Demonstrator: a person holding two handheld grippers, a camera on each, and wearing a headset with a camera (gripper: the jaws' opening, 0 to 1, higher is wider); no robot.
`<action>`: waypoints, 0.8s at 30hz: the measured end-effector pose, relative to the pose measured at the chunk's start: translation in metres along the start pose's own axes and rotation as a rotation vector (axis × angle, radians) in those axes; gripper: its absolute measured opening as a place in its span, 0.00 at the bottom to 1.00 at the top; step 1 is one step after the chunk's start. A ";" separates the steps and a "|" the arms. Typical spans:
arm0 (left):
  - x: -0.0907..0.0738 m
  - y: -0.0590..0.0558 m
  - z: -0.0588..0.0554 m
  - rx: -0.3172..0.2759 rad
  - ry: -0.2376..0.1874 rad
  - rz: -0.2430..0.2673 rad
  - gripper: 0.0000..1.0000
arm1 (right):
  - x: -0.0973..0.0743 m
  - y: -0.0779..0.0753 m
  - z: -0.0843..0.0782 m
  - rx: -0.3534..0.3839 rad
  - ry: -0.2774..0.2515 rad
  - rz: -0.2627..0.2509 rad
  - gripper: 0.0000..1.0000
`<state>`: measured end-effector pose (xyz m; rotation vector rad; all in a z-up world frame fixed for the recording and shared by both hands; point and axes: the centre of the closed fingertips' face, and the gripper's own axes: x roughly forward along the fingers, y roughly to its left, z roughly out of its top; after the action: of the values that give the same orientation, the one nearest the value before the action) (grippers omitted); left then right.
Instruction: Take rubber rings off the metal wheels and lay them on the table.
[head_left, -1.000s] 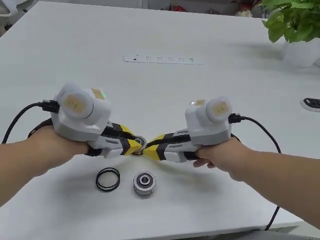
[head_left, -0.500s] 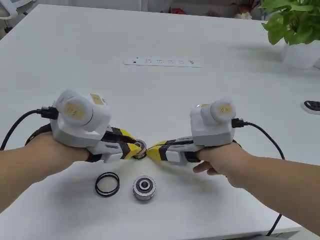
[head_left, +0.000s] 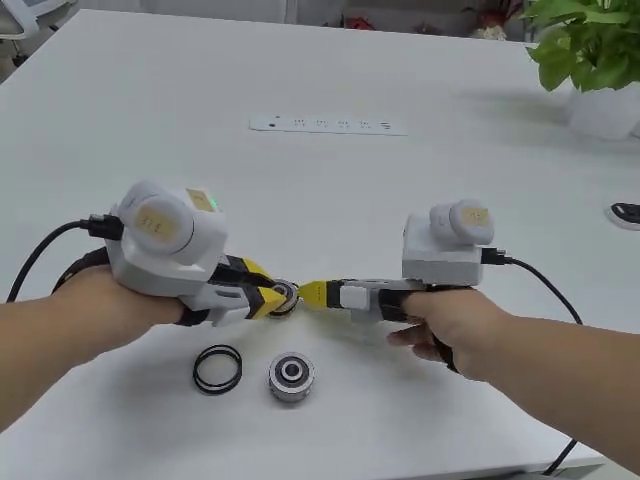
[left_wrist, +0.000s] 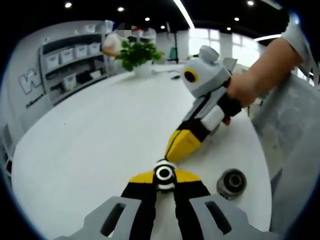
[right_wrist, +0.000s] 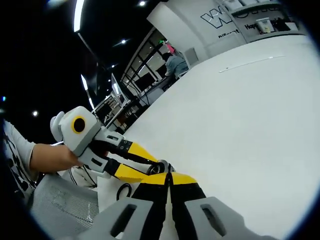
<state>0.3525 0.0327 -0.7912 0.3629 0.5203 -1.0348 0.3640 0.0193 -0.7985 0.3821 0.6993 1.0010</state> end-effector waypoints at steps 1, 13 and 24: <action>0.000 0.000 0.000 0.000 0.000 0.001 0.13 | 0.001 -0.001 0.000 0.004 -0.002 0.000 0.00; 0.001 0.002 -0.001 -0.009 0.001 0.008 0.13 | 0.000 0.003 0.002 0.060 -0.026 0.013 0.00; 0.001 0.003 -0.001 -0.007 0.006 0.007 0.13 | 0.001 0.012 0.004 0.046 -0.017 0.034 0.00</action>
<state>0.3552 0.0333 -0.7925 0.3615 0.5277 -1.0254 0.3593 0.0266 -0.7893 0.4432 0.7037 1.0142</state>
